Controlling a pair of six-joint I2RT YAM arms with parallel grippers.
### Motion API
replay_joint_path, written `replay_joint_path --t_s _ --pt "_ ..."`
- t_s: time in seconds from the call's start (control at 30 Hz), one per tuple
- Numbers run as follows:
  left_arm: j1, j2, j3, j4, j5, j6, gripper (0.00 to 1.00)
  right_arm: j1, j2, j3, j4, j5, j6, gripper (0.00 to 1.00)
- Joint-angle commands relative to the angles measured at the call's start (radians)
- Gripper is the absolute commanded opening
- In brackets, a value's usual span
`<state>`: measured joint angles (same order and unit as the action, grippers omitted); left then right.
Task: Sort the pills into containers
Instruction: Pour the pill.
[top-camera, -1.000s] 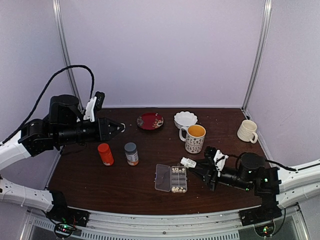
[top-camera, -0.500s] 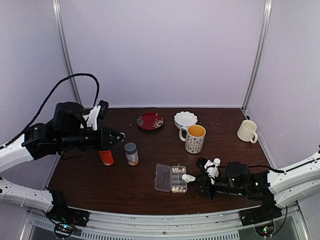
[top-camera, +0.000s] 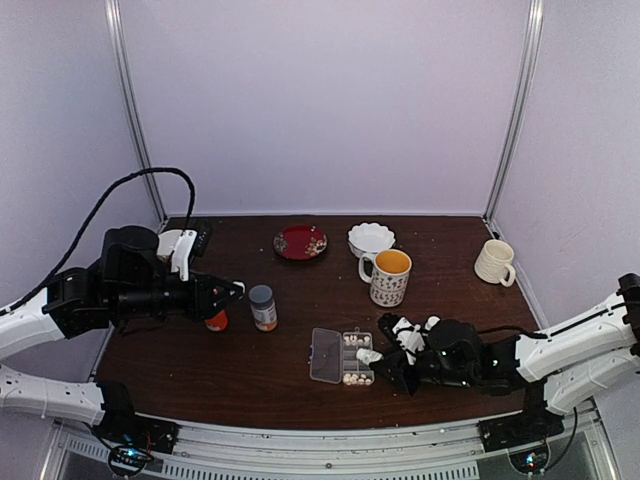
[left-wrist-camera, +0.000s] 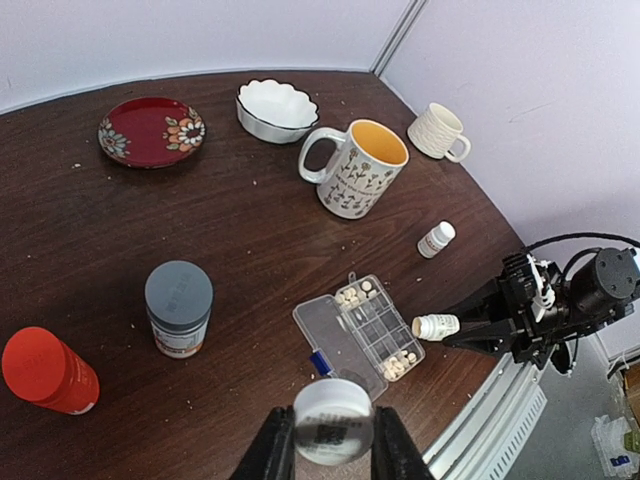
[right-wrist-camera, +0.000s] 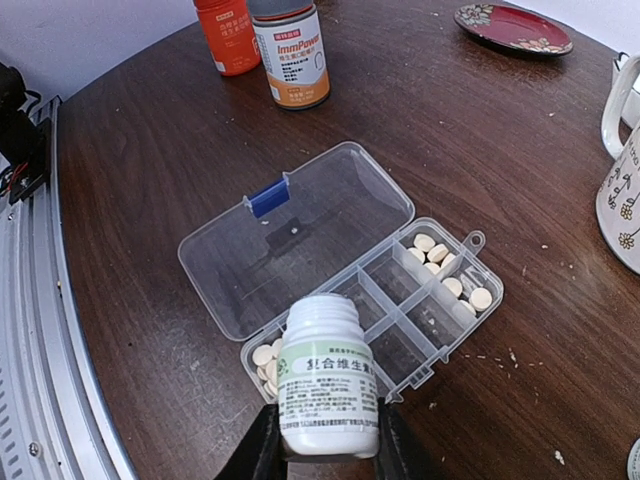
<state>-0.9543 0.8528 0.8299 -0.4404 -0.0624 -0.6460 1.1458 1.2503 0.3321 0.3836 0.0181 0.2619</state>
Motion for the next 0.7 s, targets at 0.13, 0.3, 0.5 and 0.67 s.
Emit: replay_joint_path --t_s 0.13,0.3,0.5,0.67 --pt "0.008 0.011 -0.009 0.077 0.027 0.051 0.0 -0.023 0.059 0.099 -0.079 -0.007 0.0 0.01" --pt "0.008 0.048 0.003 0.076 0.04 0.083 0.0 -0.045 0.1 0.16 -0.142 -0.005 0.015 0.0" --pt "0.008 0.112 0.024 0.057 0.039 0.108 0.0 -0.06 0.149 0.217 -0.194 -0.015 0.023 0.0" --pt "0.008 0.157 0.049 0.05 0.061 0.122 0.0 -0.065 0.178 0.269 -0.262 -0.016 0.018 0.0"
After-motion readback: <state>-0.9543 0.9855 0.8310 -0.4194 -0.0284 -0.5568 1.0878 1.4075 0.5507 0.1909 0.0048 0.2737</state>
